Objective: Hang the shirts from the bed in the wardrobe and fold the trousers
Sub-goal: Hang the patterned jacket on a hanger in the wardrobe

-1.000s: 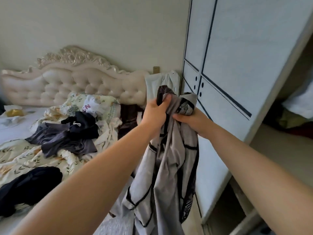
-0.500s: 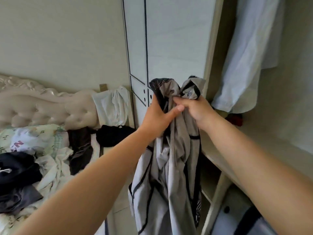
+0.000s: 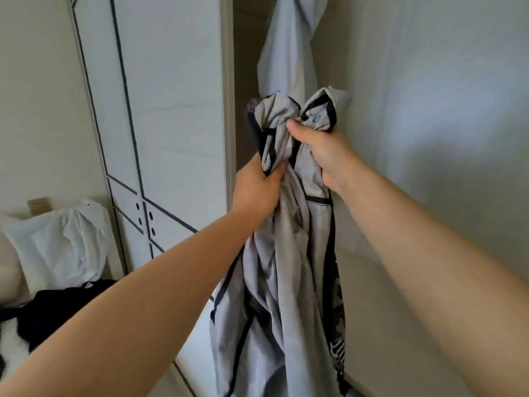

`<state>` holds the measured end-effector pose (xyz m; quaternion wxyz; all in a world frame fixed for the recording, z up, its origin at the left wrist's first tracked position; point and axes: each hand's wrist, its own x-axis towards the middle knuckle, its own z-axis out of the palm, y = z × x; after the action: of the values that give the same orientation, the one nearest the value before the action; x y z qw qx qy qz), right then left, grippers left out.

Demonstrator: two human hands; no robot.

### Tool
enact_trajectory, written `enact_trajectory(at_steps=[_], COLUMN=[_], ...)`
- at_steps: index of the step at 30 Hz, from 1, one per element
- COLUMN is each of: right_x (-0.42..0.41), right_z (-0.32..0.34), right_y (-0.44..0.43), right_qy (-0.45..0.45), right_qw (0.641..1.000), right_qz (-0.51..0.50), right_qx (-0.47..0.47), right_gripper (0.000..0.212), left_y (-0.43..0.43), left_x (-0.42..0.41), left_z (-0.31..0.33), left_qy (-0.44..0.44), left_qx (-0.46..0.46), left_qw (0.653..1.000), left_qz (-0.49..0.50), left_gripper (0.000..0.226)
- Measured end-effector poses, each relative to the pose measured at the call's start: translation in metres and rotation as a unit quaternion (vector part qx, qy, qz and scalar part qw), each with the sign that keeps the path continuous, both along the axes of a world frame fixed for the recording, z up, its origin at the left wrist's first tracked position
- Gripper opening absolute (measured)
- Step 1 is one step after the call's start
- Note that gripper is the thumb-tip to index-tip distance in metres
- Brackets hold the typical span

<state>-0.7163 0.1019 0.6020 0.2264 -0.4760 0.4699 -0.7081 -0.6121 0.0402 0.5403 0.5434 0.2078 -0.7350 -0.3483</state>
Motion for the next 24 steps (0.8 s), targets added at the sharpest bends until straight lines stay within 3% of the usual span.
enact_trajectory(at_steps=[3, 8, 14, 20, 24], right_x=[-0.032, -0.094, -0.158, -0.206, -0.232], right_z=[0.024, 0.072, 0.113, 0.112, 0.130], right_y=[0.014, 0.026, 0.036, 0.037, 0.045], right_qy=[0.050, 0.076, 0.099, 0.042, 0.124], right_qw=[0.996, 0.993, 0.986, 0.998, 0.983], right_qz=[-0.070, -0.081, -0.127, -0.049, -0.106], right_qx=[-0.025, -0.036, -0.042, 0.010, 0.079], right_gripper=[0.018, 0.052, 0.054, 0.050, 0.051], left_y=[0.006, 0.013, 0.023, 0.015, 0.004], left_x=[-0.045, -0.117, -0.199, -0.252, -0.270], left_z=[0.034, 0.091, 0.134, 0.128, 0.138], left_qy=[0.040, 0.099, 0.144, 0.098, 0.043], left_qx=[-0.015, -0.042, -0.066, -0.084, -0.157], left_qw=[0.999, 0.992, 0.983, 0.978, 0.964], left_qz=[-0.020, -0.060, -0.094, -0.164, -0.212], left_gripper=[0.027, 0.031, 0.037, 0.047, 0.077])
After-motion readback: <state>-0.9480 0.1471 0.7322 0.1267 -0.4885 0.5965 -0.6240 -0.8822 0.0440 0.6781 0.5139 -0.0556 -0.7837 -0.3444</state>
